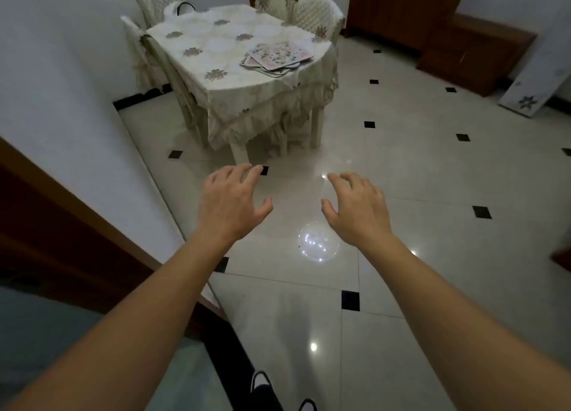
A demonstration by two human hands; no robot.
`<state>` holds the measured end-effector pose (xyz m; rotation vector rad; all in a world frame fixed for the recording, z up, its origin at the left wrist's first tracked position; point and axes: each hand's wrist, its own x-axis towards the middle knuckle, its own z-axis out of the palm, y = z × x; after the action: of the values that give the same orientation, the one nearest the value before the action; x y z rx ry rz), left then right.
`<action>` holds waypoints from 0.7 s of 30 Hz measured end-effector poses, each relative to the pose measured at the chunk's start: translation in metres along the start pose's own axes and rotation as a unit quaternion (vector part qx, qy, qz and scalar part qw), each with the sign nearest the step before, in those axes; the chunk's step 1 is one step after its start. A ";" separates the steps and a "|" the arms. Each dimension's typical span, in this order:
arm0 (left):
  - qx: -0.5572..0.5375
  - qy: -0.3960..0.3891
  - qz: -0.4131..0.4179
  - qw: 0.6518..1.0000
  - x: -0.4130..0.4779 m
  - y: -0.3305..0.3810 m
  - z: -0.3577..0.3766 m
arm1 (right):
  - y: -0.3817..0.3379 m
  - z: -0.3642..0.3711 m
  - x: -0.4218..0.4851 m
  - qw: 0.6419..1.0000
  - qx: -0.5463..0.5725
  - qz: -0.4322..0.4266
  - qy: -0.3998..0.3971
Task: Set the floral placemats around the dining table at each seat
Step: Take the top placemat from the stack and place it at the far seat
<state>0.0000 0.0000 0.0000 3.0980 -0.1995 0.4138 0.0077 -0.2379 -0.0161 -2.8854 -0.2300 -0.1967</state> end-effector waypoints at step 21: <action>-0.026 0.019 0.006 0.999 0.215 -0.090 0.074 | -0.027 0.035 0.231 0.999 -0.040 0.019 0.002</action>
<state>0.2369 0.0604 -0.0142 3.0362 -0.2255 0.4582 0.2331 -0.1716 -0.0089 -2.9658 -0.1696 -0.2086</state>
